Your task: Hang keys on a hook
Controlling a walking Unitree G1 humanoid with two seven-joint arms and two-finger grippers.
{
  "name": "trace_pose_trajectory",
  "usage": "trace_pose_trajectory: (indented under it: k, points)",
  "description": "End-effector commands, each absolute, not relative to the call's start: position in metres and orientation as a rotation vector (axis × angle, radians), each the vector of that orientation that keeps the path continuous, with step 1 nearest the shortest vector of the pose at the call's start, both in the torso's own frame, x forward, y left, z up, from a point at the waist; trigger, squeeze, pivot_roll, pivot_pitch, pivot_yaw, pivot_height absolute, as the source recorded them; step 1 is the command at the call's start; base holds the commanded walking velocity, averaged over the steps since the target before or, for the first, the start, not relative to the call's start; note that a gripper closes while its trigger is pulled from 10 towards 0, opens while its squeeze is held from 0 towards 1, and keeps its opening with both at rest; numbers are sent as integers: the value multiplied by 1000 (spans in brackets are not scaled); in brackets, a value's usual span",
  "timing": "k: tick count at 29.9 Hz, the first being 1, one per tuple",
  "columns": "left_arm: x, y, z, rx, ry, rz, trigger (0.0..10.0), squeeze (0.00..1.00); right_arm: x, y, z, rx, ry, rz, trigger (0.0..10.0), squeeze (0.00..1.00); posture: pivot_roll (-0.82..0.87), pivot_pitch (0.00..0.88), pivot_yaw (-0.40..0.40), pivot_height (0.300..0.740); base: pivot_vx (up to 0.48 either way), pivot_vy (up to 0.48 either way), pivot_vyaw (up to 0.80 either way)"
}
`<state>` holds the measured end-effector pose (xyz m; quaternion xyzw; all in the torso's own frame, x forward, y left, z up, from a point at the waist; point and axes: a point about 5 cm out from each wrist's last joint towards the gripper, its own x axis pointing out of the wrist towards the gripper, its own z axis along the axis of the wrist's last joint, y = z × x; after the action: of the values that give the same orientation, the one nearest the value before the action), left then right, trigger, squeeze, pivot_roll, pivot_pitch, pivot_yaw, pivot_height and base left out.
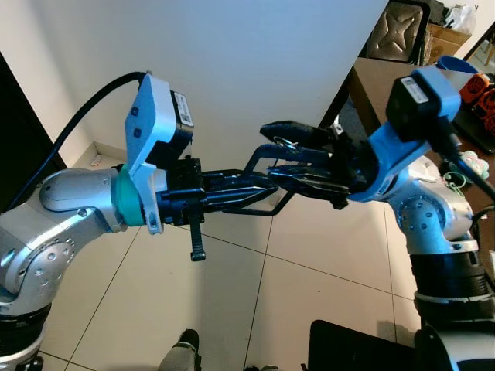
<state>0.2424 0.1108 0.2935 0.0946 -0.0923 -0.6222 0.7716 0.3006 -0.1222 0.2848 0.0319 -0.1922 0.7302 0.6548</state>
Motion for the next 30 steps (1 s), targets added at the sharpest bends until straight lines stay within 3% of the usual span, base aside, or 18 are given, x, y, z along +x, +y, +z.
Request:
trace_pose_trajectory:
  k: [1,30]
  points:
    - [237,105,292,221,-210,-1389,10000,0,298,-122,286,54,-441,1656,0,0,94,98,-44,740,0,0,0]
    - [241,103,287,219,-184,-1361,10000,0,303,-123,287,104,-490,1572,0,0,92,103,-30,740,0,0,0]
